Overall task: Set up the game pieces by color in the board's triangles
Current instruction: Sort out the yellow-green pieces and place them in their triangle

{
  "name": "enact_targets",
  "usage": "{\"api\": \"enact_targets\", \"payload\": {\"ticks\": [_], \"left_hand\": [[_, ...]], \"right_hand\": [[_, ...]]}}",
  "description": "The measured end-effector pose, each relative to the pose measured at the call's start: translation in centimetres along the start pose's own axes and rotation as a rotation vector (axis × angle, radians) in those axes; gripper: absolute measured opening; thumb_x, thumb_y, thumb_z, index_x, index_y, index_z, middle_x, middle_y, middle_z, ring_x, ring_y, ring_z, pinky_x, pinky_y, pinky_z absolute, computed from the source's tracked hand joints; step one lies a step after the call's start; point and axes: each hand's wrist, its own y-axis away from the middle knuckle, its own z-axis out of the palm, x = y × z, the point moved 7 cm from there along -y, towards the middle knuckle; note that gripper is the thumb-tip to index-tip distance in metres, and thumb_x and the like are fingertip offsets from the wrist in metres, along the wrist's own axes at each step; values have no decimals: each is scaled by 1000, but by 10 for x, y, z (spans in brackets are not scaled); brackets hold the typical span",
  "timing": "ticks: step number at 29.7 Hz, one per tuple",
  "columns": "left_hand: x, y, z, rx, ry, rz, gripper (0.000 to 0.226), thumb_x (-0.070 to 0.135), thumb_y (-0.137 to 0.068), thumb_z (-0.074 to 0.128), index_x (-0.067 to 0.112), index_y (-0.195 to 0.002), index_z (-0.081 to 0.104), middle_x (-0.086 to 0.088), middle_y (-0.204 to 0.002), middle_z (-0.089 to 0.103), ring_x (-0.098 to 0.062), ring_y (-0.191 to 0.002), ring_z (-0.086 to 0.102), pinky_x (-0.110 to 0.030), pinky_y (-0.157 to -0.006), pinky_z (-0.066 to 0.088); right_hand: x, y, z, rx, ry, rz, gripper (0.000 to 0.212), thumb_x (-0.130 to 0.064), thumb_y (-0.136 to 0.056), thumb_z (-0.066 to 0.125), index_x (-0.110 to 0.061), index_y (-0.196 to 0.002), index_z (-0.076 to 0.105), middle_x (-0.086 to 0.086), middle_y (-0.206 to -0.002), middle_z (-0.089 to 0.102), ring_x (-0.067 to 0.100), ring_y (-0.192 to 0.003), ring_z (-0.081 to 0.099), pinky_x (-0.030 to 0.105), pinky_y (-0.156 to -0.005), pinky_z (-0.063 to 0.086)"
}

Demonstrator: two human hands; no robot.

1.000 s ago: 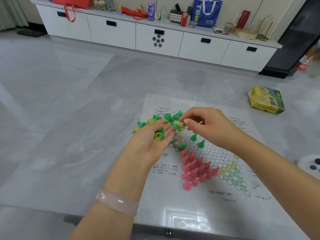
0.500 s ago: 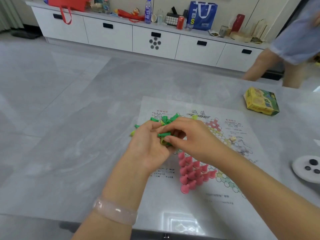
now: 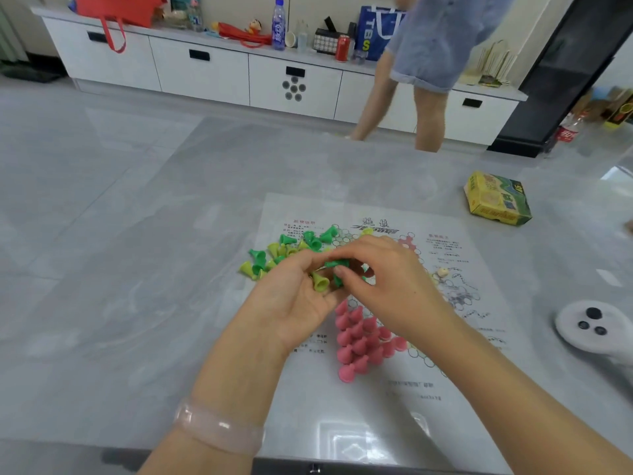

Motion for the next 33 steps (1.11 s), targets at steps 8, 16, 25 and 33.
{"api": "enact_targets", "payload": {"ticks": [8, 16, 25, 33], "left_hand": [[14, -4, -24, 191, 100, 68, 22, -1, -90, 42, -6, -106, 56, -21, -105, 61, -27, -101, 60, -35, -74, 58], [29, -6, -39, 313, 117, 180, 18, -3, -93, 38, -3, -95, 56, -17, -95, 58, -22, -83, 59, -26, -60, 58], [33, -6, -42, 333, 129, 152, 24, 5, -92, 36, -5, -104, 54, -19, -107, 52, -24, -91, 56, -38, -92, 47], [26, -2, -30, 242, 145, 83, 39, 16, -97, 21, 4, -74, 50, -6, -52, 54, -12, -40, 54, -14, -40, 42]], "right_hand": [[131, 24, -54, -3, 186, 531, 34, -15, -89, 53, -20, -123, 55, 8, -123, 52, 18, -92, 55, 26, -85, 41], [173, 26, -43, -93, 414, 548, 25, 0, -88, 46, -9, -101, 64, 14, -103, 58, 22, -84, 47, 27, -69, 32], [111, -23, -31, -11, 264, 339, 34, -8, -89, 50, -16, -122, 56, 2, -109, 56, 13, -85, 54, 19, -73, 39], [-38, -44, 43, -359, 181, -273, 24, -23, -87, 56, -19, -110, 64, 3, -97, 58, 16, -91, 52, 23, -76, 36]]}}
